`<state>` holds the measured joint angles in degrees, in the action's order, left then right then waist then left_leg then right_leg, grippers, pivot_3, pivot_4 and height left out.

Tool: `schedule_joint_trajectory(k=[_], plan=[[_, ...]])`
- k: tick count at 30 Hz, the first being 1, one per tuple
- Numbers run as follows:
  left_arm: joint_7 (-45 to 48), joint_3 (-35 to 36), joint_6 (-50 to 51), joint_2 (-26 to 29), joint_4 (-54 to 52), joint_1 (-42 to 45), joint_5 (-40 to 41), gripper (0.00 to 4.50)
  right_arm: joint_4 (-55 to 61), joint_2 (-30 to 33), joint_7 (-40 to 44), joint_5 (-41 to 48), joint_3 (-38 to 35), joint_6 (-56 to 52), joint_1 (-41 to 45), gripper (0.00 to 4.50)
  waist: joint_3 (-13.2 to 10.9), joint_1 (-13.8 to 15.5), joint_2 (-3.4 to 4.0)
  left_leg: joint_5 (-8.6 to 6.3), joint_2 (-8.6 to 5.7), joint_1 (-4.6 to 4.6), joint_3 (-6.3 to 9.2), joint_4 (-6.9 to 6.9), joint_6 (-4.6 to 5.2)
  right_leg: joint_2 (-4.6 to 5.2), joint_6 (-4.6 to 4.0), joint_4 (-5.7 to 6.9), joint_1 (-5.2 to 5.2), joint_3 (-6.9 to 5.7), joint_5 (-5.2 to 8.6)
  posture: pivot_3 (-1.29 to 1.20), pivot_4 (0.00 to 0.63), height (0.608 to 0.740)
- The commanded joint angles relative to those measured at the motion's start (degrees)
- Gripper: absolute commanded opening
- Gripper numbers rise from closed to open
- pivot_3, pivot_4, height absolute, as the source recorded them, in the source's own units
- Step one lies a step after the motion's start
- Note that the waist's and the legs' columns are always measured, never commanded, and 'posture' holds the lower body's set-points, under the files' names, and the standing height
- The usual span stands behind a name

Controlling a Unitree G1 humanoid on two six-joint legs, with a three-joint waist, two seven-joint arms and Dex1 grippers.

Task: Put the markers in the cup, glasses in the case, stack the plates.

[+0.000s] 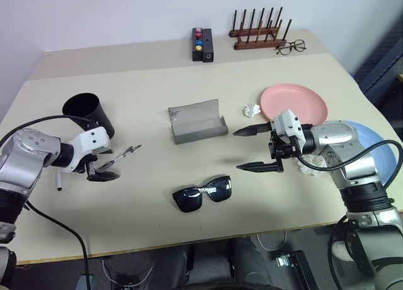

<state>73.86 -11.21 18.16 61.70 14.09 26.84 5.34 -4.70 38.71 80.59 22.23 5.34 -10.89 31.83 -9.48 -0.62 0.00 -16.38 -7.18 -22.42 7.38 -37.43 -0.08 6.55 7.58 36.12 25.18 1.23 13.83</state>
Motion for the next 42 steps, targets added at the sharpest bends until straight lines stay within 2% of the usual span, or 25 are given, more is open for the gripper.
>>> schedule_joint_trajectory(k=[1,3,6,13,19,25,31,37,40,42], plan=[[1.2,-0.3,-1.1,0.6,0.4,0.8,-2.1,4.46,2.4,0.4,-0.8,1.0,-1.6,0.0,-0.2,4.50,0.0,-0.1,0.00,0.00,0.00,0.00,-0.02,0.00,0.00,0.01,0.00,0.01,0.00,0.00,0.00,0.00,0.150,0.740],[0.6,-0.6,-1.1,0.1,1.5,1.5,-3.4,4.46,2.6,0.5,-1.1,1.1,-1.7,0.0,-0.3,4.50,0.0,-0.2,0.00,0.00,0.00,0.00,-0.02,0.00,0.00,0.01,0.00,0.01,0.01,0.00,0.00,0.00,0.150,0.740],[0.3,-1.1,-2.1,-0.4,3.1,2.4,-5.0,3.57,2.8,0.7,-1.2,1.3,-1.8,0.0,-0.4,4.50,0.0,-0.2,0.00,0.00,0.00,0.00,-0.03,-0.01,0.00,0.01,0.00,0.03,0.02,0.00,0.00,0.00,0.150,0.740],[0.7,-1.1,-3.0,-1.3,4.9,3.9,-6.5,0.07,2.9,0.8,-1.5,1.7,-1.9,0.1,-0.2,4.50,0.0,-0.1,0.00,0.01,0.00,0.00,-0.03,-0.14,0.00,0.00,0.00,0.09,-0.01,0.00,0.00,0.00,0.150,0.740],[0.8,0.0,-2.8,-0.6,3.4,2.6,-6.1,0.02,2.1,0.9,-1.4,1.6,-2.1,0.6,-0.1,4.50,0.0,-0.1,0.00,0.01,0.00,0.00,-0.03,-0.19,0.00,0.00,0.00,0.12,-0.01,0.00,0.00,0.00,0.150,0.740],[0.2,4.0,-0.7,-1.1,-1.3,1.6,-2.2,0.02,0.5,0.4,-1.5,1.2,-2.0,1.6,0.7,4.50,0.0,-0.1,-0.01,0.00,0.00,-0.04,-0.04,-0.28,0.02,0.00,0.00,0.14,-0.01,0.01,0.00,0.00,0.150,0.740],[-8.4,17.3,-1.5,-9.0,-10.3,1.0,8.4,0.02,-1.9,-0.6,-1.5,0.9,-1.4,2.8,2.5,4.50,0.0,0.0,-0.02,-0.03,0.00,-0.10,0.00,-0.48,0.05,0.01,0.01,0.13,-0.07,-0.02,-0.01,0.00,0.150,0.740],[-13.7,23.7,14.0,-12.4,-15.6,5.7,19.5,0.02,-4.1,-2.8,-2.4,0.7,-1.1,3.4,4.9,4.50,0.0,-0.3,-0.03,-0.03,0.02,-0.10,-0.01,-0.49,0.05,-0.01,0.01,0.17,-0.05,-0.02,-0.01,0.00,0.150,0.740],[-21.3,27.1,15.4,-15.6,-16.0,8.0,20.4,0.02,-5.6,-4.3,-2.9,0.3,-1.1,4.3,5.9,4.50,0.0,-0.2,-0.04,-0.03,0.01,-0.10,0.00,-0.55,0.05,0.00,0.02,0.17,-0.07,-0.02,-0.01,0.00,0.150,0.740],[-30.1,30.8,11.4,-19.8,-15.9,8.1,18.7,0.02,-7.2,-5.8,-3.4,0.3,-1.2,5.2,7.2,4.50,0.0,-0.2,-0.03,-0.03,0.00,-0.09,-0.01,-0.57,0.05,0.00,0.02,0.17,-0.08,-0.02,-0.01,0.00,0.150,0.740]])
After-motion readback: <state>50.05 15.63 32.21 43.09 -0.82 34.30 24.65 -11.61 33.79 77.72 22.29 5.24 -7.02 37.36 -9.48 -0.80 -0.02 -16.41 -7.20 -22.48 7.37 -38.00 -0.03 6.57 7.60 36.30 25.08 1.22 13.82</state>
